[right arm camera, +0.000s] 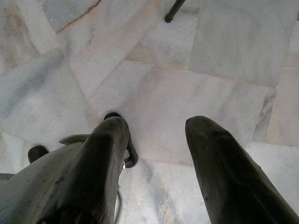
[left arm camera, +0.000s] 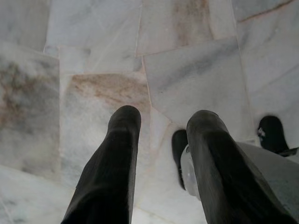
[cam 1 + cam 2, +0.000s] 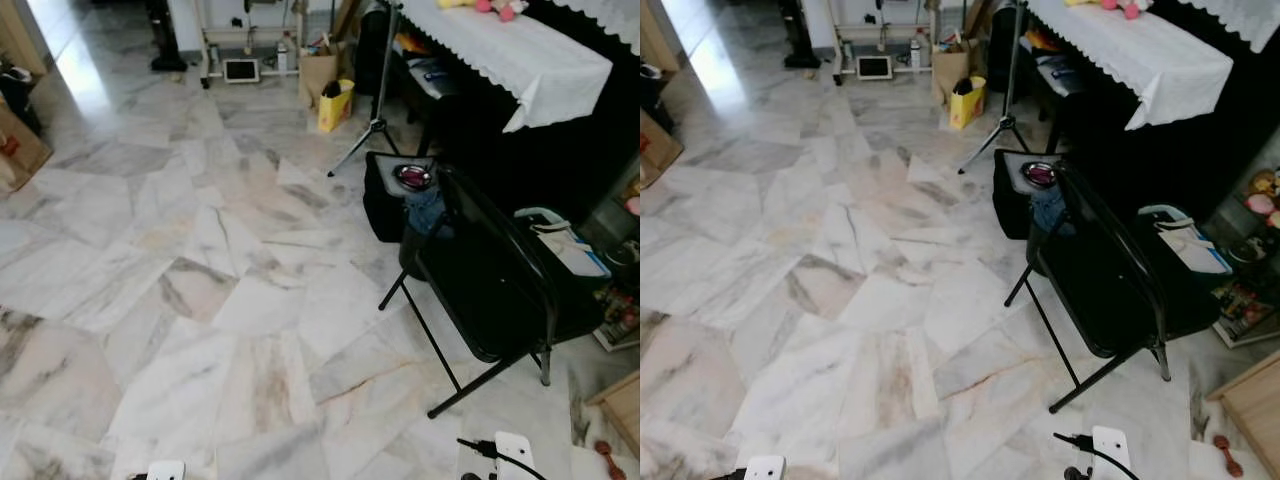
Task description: Hang keys on a hook
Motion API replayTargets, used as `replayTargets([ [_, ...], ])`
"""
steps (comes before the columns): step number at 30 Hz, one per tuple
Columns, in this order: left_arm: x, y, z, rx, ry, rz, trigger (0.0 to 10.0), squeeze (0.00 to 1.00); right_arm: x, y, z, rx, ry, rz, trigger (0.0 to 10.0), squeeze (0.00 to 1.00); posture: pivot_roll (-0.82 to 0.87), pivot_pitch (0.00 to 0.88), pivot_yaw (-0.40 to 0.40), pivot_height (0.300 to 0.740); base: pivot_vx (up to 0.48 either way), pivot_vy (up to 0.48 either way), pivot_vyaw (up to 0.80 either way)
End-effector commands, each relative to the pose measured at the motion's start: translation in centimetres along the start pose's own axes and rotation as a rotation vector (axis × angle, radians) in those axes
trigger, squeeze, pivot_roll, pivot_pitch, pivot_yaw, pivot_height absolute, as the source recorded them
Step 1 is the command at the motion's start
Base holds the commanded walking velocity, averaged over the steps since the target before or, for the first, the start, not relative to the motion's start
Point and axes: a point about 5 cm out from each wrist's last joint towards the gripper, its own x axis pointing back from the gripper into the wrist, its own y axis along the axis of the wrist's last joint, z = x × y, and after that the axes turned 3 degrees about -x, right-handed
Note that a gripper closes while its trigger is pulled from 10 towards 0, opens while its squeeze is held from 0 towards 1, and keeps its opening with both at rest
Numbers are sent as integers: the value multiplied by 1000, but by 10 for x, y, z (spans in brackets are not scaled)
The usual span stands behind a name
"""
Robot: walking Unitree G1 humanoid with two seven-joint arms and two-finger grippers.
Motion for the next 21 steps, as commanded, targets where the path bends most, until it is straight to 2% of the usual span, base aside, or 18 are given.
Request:
replayTargets([
  [1, 2, -6, 2, -44, 6, 26, 10000, 0, 1, -4, -3, -5, -10, 4, 10000, 0, -43, 0, -5, 740, 0, -428, -775],
  [4, 2, -7, 3, -38, 11, 32, 10000, 0, 1, -5, -2, -7, -11, 3, 10000, 0, -47, 0, 2, 740, 0, -401, -779],
  [21, 2, -6, 4, -38, 9, 36, 10000, 0, 1, -3, -2, -13, -17, -3, 10000, 0, -55, 14, 2, 740, 0, 0, -777],
])
